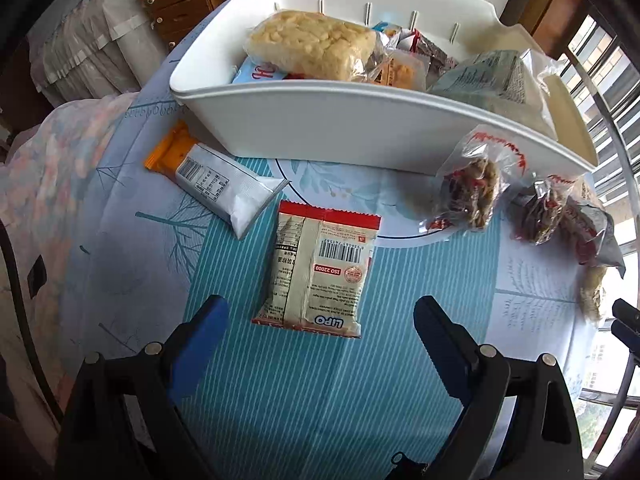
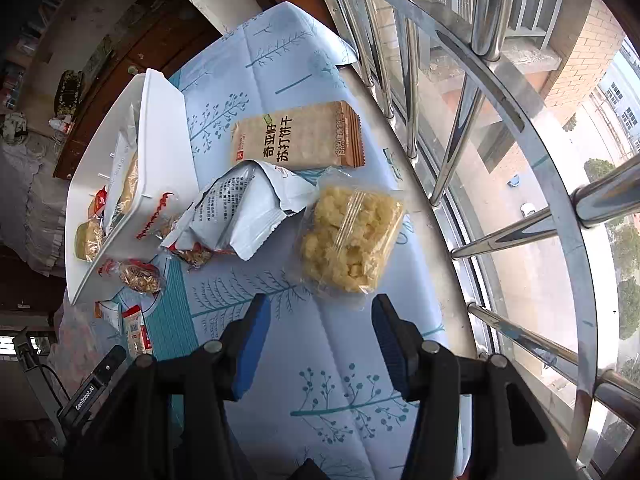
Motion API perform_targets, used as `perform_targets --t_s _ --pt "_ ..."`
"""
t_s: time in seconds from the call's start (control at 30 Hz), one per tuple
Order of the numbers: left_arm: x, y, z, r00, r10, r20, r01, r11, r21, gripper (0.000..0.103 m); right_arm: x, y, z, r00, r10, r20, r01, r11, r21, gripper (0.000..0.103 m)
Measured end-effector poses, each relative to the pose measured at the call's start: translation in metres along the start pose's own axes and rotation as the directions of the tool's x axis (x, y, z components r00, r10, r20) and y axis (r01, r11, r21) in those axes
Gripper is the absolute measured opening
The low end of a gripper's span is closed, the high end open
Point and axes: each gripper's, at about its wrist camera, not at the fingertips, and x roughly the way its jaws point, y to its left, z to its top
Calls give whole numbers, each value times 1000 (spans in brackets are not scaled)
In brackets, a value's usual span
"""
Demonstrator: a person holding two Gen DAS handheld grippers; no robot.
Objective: Organize snacks
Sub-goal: 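Withdraw both tools toward the LIPO biscuit pack and the yellow-puff bag, then grasp the red-topped LIPO pack with the left tool while the right tool grasps the yellow-puff bag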
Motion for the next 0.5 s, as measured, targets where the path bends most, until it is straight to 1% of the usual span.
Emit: perform_targets --t_s 0.13,0.27,0.4,0.5 --pt "17 -3 3 999 33 -18 -32 999 24 93 14 0 4 1000 -24 4 24 1000 3 53" --pt "27 -6 6 998 47 -30 -45 998 39 93 25 2 9 999 -40 13 40 999 15 53" --pt "34 -8 10 998 57 -31 -55 997 47 93 28 9 13 998 -63 30 63 998 1 54" --pt "37 -6 13 997 62 -34 -61 997 43 93 31 12 17 996 -84 32 84 996 -3 58"
